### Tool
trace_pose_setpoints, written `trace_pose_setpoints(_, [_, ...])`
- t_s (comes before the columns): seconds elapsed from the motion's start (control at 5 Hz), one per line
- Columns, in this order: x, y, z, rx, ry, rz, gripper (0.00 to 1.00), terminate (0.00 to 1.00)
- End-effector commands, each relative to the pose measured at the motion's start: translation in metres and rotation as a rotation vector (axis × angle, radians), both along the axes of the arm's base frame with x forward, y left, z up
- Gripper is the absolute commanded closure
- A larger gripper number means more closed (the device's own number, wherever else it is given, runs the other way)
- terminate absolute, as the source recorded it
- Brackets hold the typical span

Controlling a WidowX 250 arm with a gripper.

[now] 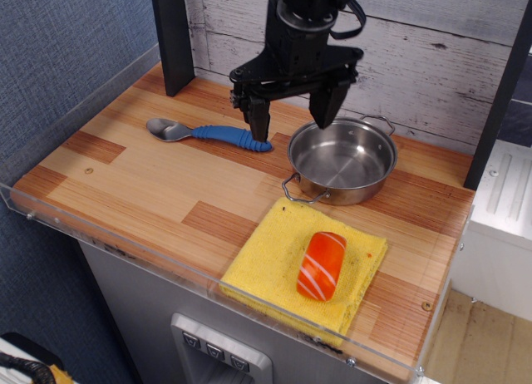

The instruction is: PICK UP THE SPOON AND PUT ANOTHER SIDE OF THE TABLE

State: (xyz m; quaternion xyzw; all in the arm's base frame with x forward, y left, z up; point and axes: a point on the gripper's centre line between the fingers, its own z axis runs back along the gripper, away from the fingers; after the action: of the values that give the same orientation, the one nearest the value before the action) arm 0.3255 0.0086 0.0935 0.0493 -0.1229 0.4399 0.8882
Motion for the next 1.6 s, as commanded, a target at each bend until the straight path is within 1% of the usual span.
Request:
trace_pose_setpoints(0.0, [-0.004,0.053,0.000,-0.003,-0.104,0.469,0.00,0.00])
trace_pose_setpoints(0.2, [0.000,0.069,-0.011,-0.073,-0.180,0.572,0.00,0.00])
trace_pose_setpoints(0.4, [0.007,0.079,-0.022,-0.104,-0.183,0.640,0.00,0.00])
trace_pose_setpoints(0.6, [0.018,0.083,-0.037,-0.118,-0.163,0.686,0.00,0.00])
trace_pose_setpoints(0.8, [0.025,0.087,-0.048,-0.148,-0.151,0.712,0.00,0.00])
trace_pose_setpoints(1.2, [0.021,0.091,-0.064,-0.170,-0.144,0.806,0.00,0.00])
trace_pose_setpoints(1.4, [0.021,0.089,-0.068,-0.176,-0.126,0.821,0.00,0.00])
